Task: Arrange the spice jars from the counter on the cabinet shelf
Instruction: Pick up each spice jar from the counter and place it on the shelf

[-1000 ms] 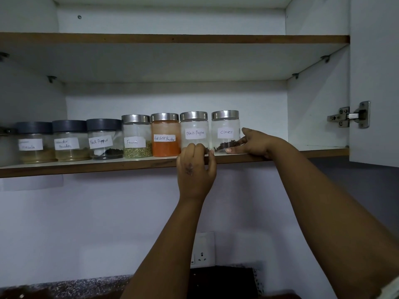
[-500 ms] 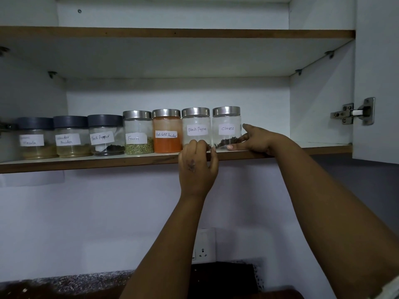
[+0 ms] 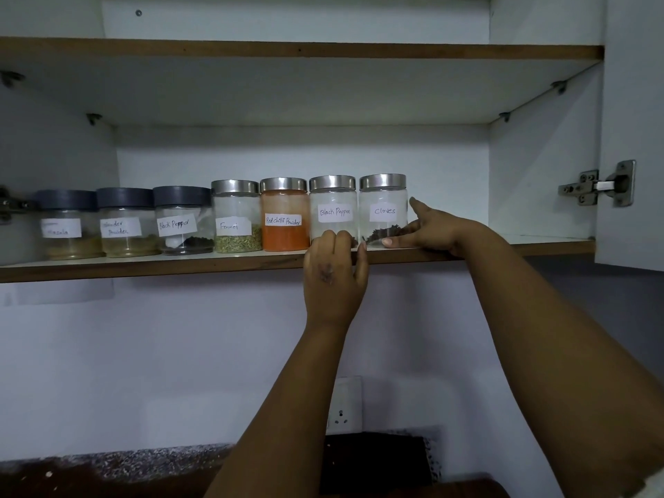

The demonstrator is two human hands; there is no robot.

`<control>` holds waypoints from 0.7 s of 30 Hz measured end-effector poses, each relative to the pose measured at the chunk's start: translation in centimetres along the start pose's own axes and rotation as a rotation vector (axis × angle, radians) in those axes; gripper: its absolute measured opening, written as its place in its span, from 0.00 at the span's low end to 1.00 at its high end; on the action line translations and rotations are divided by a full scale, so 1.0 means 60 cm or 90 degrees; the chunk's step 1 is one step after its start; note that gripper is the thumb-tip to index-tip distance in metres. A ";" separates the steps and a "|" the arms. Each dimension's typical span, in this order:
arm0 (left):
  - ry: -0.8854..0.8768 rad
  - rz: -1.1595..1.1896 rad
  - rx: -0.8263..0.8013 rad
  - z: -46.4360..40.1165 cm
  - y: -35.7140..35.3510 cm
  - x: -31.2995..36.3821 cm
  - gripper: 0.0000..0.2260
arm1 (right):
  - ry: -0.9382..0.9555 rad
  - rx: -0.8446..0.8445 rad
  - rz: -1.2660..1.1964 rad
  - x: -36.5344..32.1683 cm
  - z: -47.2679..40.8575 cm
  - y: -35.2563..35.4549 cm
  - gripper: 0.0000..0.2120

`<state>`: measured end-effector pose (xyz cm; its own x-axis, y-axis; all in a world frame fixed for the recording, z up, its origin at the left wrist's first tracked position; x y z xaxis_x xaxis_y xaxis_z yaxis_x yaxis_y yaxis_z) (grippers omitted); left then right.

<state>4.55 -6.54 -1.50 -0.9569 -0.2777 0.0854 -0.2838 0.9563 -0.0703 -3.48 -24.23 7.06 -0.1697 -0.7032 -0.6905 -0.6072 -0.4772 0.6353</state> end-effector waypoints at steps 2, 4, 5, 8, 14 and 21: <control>-0.005 0.000 -0.004 0.000 0.002 0.000 0.07 | -0.008 0.008 0.027 -0.005 0.007 -0.003 0.64; -0.012 0.001 -0.007 0.000 0.004 0.001 0.06 | -0.014 0.021 0.100 -0.010 0.017 -0.011 0.61; -0.019 0.003 -0.009 0.002 0.006 0.000 0.06 | -0.015 0.036 0.150 -0.010 0.023 -0.017 0.59; -0.042 0.045 -0.036 0.016 0.014 -0.010 0.07 | 0.007 0.131 0.319 -0.004 0.044 -0.036 0.49; -0.019 0.081 -0.125 0.105 0.052 -0.037 0.26 | 0.072 0.286 0.417 0.009 0.105 -0.057 0.53; 0.182 0.095 -0.218 0.264 0.117 -0.066 0.28 | 0.212 0.424 0.306 0.108 0.207 -0.185 0.43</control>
<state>5.37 -0.17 -18.10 -0.9167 -0.1447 0.3725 -0.0617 0.9722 0.2257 -7.50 -16.95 -8.75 -0.3508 -0.9151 -0.1986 -0.8722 0.2421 0.4249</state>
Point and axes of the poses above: each hand's wrist, its own z-axis away from the middle knuckle, its own y-axis out of the back of the hand, x = y × z, the point moved 1 cm from there along -z, towards the middle knuckle, and after that the axes turned 5 degrees about x, right-handed, at the moved point
